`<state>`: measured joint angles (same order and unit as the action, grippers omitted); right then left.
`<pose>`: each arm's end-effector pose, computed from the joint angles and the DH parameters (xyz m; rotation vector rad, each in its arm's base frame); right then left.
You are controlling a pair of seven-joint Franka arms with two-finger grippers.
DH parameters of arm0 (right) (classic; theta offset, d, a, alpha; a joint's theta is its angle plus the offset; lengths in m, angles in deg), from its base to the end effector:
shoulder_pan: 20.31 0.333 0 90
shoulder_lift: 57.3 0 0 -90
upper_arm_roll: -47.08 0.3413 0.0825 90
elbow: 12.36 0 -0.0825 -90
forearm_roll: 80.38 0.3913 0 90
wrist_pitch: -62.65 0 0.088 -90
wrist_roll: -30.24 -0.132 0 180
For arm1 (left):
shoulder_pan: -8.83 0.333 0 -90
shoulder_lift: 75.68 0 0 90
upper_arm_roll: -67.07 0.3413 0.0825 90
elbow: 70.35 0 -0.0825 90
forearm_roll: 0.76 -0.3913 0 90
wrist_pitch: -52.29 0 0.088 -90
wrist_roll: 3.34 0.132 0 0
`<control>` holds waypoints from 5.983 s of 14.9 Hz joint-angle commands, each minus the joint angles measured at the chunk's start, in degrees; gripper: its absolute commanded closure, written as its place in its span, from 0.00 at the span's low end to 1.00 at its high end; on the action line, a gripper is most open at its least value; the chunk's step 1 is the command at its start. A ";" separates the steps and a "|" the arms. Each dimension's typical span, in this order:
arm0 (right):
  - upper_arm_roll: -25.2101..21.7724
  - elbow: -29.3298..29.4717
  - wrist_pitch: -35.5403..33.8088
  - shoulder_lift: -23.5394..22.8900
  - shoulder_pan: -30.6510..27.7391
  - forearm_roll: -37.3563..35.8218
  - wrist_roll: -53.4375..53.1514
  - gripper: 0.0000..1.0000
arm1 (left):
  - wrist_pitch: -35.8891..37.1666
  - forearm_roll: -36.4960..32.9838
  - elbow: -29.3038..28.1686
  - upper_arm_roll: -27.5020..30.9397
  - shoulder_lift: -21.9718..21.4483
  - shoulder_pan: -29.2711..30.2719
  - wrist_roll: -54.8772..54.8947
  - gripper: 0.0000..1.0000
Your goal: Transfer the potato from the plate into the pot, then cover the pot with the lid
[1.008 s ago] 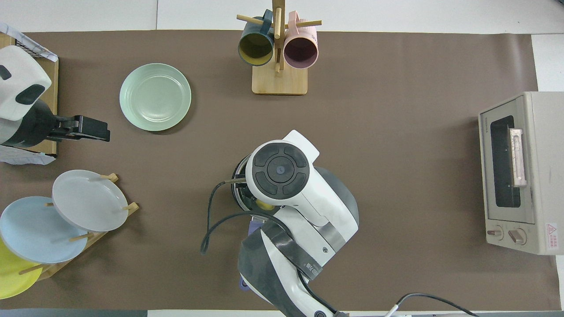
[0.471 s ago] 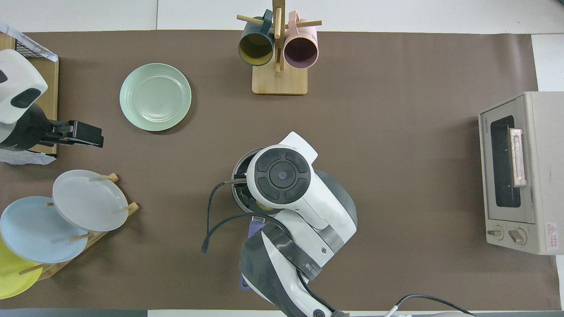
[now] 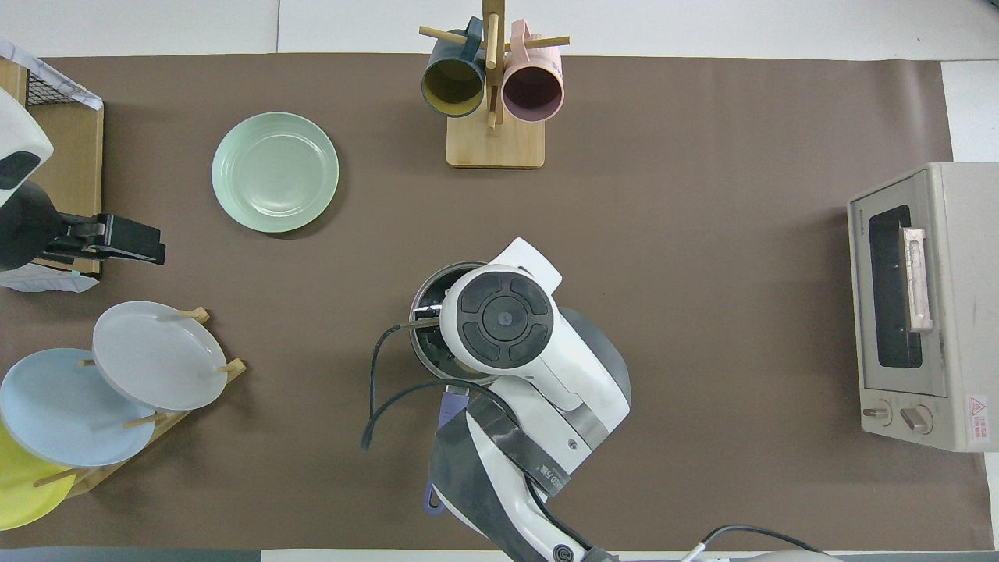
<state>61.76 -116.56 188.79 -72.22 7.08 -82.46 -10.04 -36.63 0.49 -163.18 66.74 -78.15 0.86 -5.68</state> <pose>0.4925 0.4280 0.4080 -3.0268 -0.0578 -0.1160 0.5381 -0.0815 0.6234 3.1179 -0.1625 -0.0422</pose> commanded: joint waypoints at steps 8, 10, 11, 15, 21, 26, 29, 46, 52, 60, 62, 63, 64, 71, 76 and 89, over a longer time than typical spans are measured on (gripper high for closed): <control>0.00 1.37 -0.36 -0.82 0.74 -1.79 0.03 0.35 | 3.40 -1.86 2.74 0.25 0.97 -0.38 -0.04 0.00; 0.00 3.12 -1.77 -2.48 2.23 -3.46 -0.06 0.35 | 4.10 -1.78 2.65 0.25 0.97 -0.38 0.05 0.00; 0.00 4.08 -2.73 -3.09 2.24 -3.81 -0.23 0.35 | 4.19 -1.78 2.48 0.25 0.97 -0.30 0.05 0.00; 0.00 4.53 -3.36 -3.54 1.89 -3.90 -0.14 0.35 | 4.72 -1.25 2.48 0.51 1.06 -0.03 -0.30 0.00; 0.00 4.36 -3.10 -3.72 1.53 -3.91 0.03 0.35 | 4.37 -0.20 2.39 0.51 0.97 -0.03 -0.48 0.00; 0.00 4.45 -2.48 -4.33 1.45 -3.82 0.03 0.35 | 4.19 0.51 2.30 0.42 0.80 0.23 -0.57 0.00; 0.00 4.45 -2.30 -4.33 1.36 -3.82 0.03 0.35 | 4.28 0.51 2.30 -0.28 0.80 0.93 -0.57 0.00; -0.27 9.62 -5.72 -5.12 -2.15 -4.87 1.08 0.00 | 1.56 0.42 1.78 -4.68 0.45 6.39 -0.39 0.00; -0.26 10.07 -11.69 0.84 -9.97 -4.43 8.81 0.00 | 1.29 0.25 1.86 -2.39 0.62 3.66 -0.57 0.00; -0.35 9.37 -29.89 13.58 -26.14 -3.64 26.55 0.00 | 2.08 0.25 1.60 -2.39 0.36 4.27 -0.48 0.00; -1.05 8.58 -32.61 16.05 -27.90 -2.06 33.83 0.00 | 2.08 0.25 1.60 -2.30 0.27 4.27 -0.48 0.00; -2.62 8.32 -33.76 16.49 -27.82 -1.62 35.26 0.00 | 2.08 0.25 1.60 -2.30 0.27 4.27 -0.48 0.00; -6.64 8.14 -34.64 16.67 -26.87 -1.45 35.62 0.00 | 2.08 0.25 1.60 -2.30 0.27 4.27 -0.48 0.00; -10.46 9.19 -37.19 16.59 -25.89 -1.36 36.33 0.00 | 2.00 0.25 1.51 -2.30 0.27 4.27 -0.48 0.00; -10.99 11.21 -39.56 16.06 -27.21 -0.04 36.42 0.00 | 2.08 0.25 1.51 -2.39 0.27 4.27 -0.48 0.00; -15.56 9.37 -37.55 18.69 -27.21 1.37 39.23 0.00 | 2.08 0.25 1.51 -2.39 0.27 4.27 -0.48 0.00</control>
<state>45.87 -105.74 149.41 -54.13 -19.72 -82.28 29.40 -34.88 0.40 -162.09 63.59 -77.92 5.97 -5.88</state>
